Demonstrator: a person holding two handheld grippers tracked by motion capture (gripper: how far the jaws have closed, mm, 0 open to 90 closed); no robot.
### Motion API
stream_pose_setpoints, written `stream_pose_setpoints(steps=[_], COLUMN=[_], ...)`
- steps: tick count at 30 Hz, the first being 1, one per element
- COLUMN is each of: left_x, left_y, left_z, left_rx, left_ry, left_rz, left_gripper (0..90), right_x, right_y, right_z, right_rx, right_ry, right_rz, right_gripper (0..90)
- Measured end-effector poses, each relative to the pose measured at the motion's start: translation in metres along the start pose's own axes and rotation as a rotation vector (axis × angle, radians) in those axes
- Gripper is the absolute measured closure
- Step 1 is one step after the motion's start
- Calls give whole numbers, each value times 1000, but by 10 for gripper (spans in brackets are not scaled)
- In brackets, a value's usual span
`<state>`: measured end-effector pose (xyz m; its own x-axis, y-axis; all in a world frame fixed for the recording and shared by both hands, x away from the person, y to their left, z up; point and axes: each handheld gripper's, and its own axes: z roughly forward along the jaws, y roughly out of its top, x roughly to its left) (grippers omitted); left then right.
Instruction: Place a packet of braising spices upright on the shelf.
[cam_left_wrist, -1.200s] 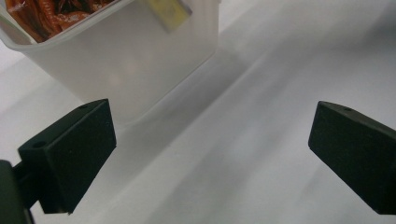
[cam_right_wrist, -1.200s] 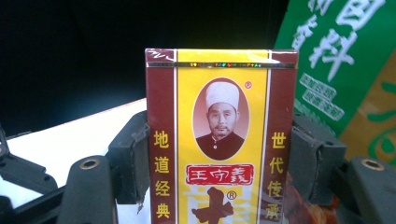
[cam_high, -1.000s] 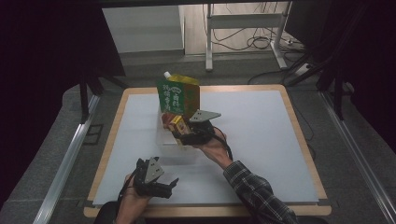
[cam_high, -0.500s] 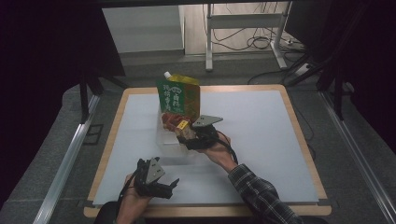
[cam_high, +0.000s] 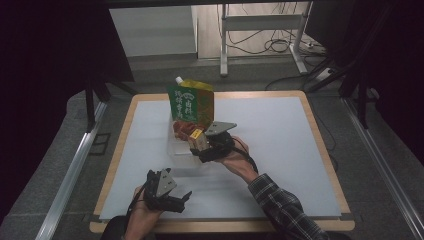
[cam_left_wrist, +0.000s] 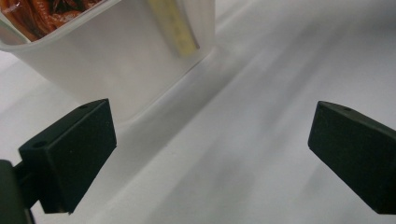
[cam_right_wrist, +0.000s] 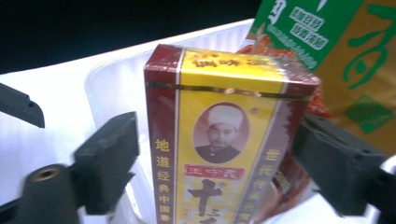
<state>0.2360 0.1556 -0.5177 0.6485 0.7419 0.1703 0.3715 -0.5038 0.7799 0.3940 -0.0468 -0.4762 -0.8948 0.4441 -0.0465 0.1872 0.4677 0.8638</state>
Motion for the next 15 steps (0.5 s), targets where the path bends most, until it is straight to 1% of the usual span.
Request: stream_pose_setpoints(steps=[2,7,12,15], left_x=[0,1,0,0], left_y=[0,0,0,0], left_z=[0,0,0,0], left_rx=[0,-1,-3,-3], left_ry=[1,0,4,5], left_rz=[0,3,-6,-7], left_gripper=[6,5,5,5], right_x=[0,-2,-4,-5], right_y=[2,5,6,7], right_z=[-3,-12,-21,-24], right_rx=[8,21,20,27], right_ry=[-9,5,18,17], right_rz=[-3,29,40,43], right_gripper=[93,71,59,55])
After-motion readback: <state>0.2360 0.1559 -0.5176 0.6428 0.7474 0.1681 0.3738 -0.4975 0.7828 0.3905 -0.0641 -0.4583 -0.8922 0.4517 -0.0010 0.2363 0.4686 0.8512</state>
